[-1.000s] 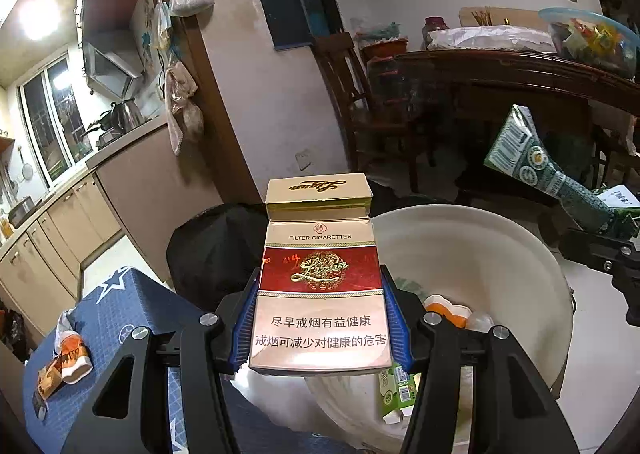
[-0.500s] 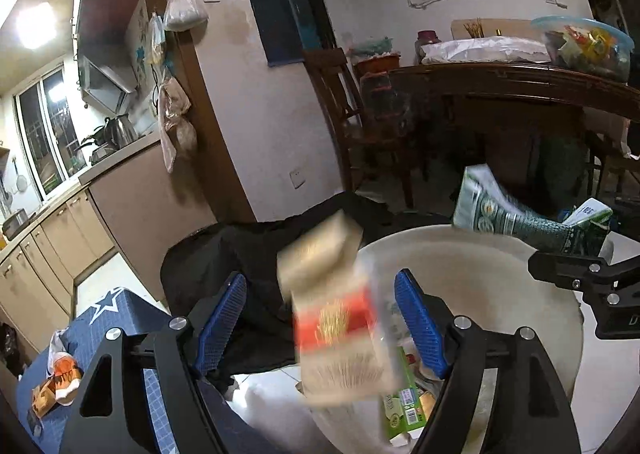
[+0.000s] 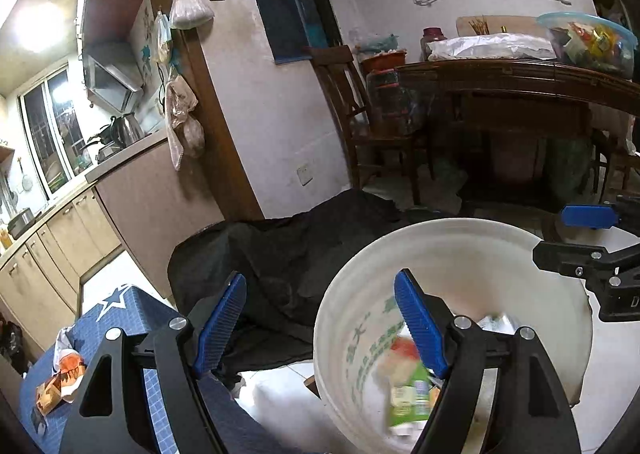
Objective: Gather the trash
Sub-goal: 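Move both tools back over the table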
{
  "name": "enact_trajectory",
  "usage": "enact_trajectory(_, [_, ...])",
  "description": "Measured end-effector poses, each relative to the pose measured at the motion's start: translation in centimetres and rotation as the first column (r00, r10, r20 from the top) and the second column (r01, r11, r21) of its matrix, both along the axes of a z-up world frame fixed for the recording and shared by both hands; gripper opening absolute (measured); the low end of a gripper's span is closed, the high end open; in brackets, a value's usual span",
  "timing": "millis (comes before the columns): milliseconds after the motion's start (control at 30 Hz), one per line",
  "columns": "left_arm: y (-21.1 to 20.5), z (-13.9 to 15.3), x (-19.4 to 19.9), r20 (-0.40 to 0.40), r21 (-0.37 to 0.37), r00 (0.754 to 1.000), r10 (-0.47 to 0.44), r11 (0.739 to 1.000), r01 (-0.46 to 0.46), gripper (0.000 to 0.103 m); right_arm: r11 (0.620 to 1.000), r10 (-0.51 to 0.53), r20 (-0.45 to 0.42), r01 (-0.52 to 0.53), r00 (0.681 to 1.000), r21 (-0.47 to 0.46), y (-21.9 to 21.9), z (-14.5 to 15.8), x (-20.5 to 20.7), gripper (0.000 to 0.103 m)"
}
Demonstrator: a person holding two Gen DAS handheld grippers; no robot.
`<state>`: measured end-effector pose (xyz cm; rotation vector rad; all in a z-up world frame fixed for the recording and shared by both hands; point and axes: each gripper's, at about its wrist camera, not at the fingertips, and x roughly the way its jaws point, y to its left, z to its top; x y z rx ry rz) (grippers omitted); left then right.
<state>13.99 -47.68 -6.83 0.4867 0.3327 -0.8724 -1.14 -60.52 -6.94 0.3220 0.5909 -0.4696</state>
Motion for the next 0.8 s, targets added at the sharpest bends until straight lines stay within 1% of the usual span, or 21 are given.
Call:
enact_trajectory(300, [0.5, 0.0, -0.1, 0.002, 0.000, 1.000, -0.006, 1.000, 0.006, 0.077, 1.000, -0.007, -0.013, 0.007, 1.000, 0.009, 0.0, -0.4, -0.2, 0.071])
enact_trajectory(433, [2.1, -0.1, 0.2, -0.020, -0.015, 1.000, 0.009, 1.000, -0.010, 0.077, 1.000, 0.000, -0.008, 0.000, 1.000, 0.011, 0.5, -0.4, -0.3, 0.071])
enact_trajectory(600, [5.8, -0.6, 1.2, -0.044, -0.023, 0.998, 0.053, 0.998, -0.054, 0.077, 0.999, 0.044, 0.007, -0.044, 0.999, -0.001, 2.4, -0.1, 0.5, 0.071])
enact_trajectory(700, [8.3, -1.0, 2.2, -0.061, -0.024, 0.994, 0.091, 0.995, -0.093, 0.077, 0.996, 0.093, 0.015, -0.093, 0.996, -0.016, 4.4, 0.1, 1.9, 0.071])
enact_trajectory(800, [11.6, -1.5, 3.7, -0.089, -0.022, 0.984, 0.155, 0.987, -0.158, 0.077, 0.984, 0.175, 0.027, -0.174, 0.984, -0.025, 7.2, 0.4, 4.0, 0.071])
